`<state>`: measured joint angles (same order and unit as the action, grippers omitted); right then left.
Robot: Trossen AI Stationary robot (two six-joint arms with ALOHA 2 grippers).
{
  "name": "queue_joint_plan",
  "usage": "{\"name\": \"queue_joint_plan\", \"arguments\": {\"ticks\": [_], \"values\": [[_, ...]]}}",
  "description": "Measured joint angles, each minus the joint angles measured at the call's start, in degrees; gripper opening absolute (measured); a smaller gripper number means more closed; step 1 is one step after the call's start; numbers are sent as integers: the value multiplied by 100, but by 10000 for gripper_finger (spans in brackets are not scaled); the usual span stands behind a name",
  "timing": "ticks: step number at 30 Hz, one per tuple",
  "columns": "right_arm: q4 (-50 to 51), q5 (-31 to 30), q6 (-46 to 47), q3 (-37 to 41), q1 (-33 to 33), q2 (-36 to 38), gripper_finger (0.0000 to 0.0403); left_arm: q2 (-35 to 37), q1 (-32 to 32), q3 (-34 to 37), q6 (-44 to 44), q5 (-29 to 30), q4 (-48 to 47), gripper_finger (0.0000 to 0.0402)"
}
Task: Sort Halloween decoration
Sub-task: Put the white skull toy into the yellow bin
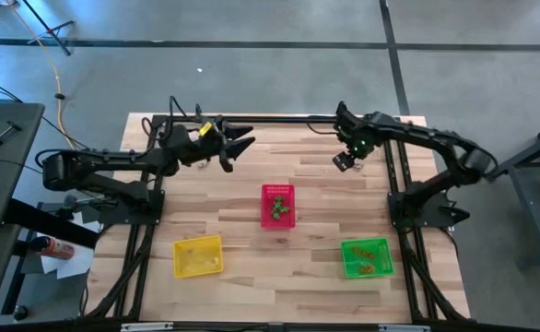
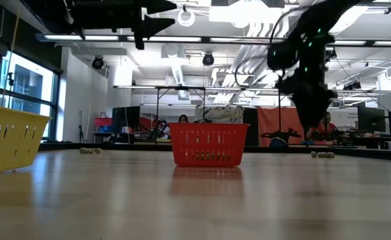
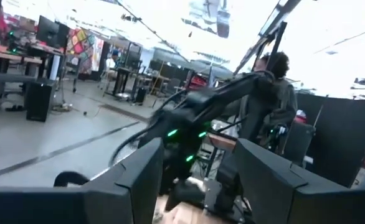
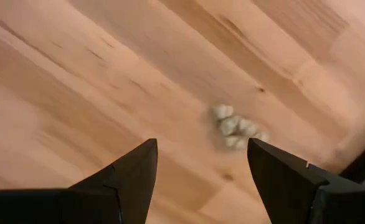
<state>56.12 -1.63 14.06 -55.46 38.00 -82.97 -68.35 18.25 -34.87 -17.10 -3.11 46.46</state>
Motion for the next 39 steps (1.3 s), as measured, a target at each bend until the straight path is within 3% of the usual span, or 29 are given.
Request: {"name": "queue_joint_plan", "arguments": {"ticks": [4, 8, 15, 24, 39], "values": [[-87, 45, -1466, 0, 201, -601, 244, 17, 3, -97, -66, 4, 27, 191], [-283, 35, -2307, 0, 216, -992, 244, 15, -18, -105, -102, 6, 13, 191], [-433, -400, -2774, 0, 216, -1503, 244, 17, -79, -105, -326, 124, 15, 191], [-518, -359, -2935, -35, 294, -1893, 234, 15, -79, -105, -386, 255, 0, 190], [-613, -163, -2888, -13, 469, -1994, 83, 15, -75, -105, -677, 529, -9, 191]]}}
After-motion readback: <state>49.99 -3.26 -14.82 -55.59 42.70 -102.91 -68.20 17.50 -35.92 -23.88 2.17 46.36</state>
